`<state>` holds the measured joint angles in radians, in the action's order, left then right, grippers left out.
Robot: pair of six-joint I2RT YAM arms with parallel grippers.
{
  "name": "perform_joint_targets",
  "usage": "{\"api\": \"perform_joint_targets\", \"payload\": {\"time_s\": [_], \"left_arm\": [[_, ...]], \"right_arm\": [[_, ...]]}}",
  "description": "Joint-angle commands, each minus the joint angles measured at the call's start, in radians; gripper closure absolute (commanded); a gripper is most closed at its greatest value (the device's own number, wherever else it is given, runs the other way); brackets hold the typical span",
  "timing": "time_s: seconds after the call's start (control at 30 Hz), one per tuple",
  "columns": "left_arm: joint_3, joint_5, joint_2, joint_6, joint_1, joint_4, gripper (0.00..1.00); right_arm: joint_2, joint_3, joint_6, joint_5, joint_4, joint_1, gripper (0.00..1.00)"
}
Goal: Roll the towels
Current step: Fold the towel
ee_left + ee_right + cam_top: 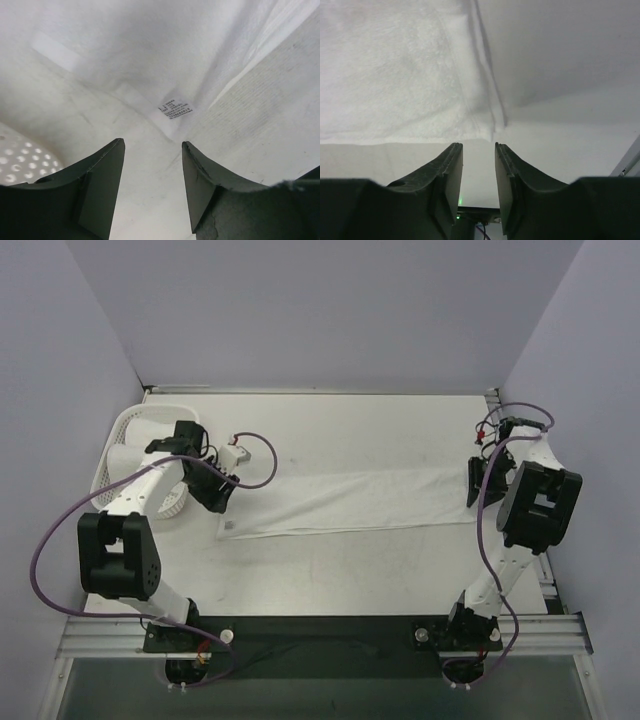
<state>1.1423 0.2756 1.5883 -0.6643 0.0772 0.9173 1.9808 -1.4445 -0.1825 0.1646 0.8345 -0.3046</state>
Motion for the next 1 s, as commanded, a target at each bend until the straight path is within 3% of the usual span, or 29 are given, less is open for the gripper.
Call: {"api": "perform_joint_targets", "payload": {"time_s": [0.0,0.13,0.23,0.53,0.8,0.97], "left_arm": [[0.088,0.070,-0.039,0.018,-0.005,0.037,0.40],[0.123,0.044,0.015,0.089,-0.005,-0.059,0.40],[0.154,0.027,0.070,0.135,-0.005,-0.112,0.40],[0.241,-0.012,0.228,0.189,-0.010,-0.184,0.41],[0.264,-0.033,0.312,0.200,-0.016,-0.201,0.37],[0.263,-0.053,0.349,0.201,-0.017,-0.219,0.41]], "right_arm": [[-0.115,-0.077,-0.028,0.076,0.124,-0.016,0.66],[-0.151,-0.126,-0.051,0.104,0.143,-0.036,0.56],[-0.126,-0.198,-0.067,0.093,0.138,-0.045,0.55],[0.098,-0.445,-0.048,0.148,0.098,-0.031,0.59],[0.203,-0.455,-0.045,0.193,0.055,0.005,0.54],[0.268,-0.476,0.006,0.093,0.025,0.044,0.62]]}}
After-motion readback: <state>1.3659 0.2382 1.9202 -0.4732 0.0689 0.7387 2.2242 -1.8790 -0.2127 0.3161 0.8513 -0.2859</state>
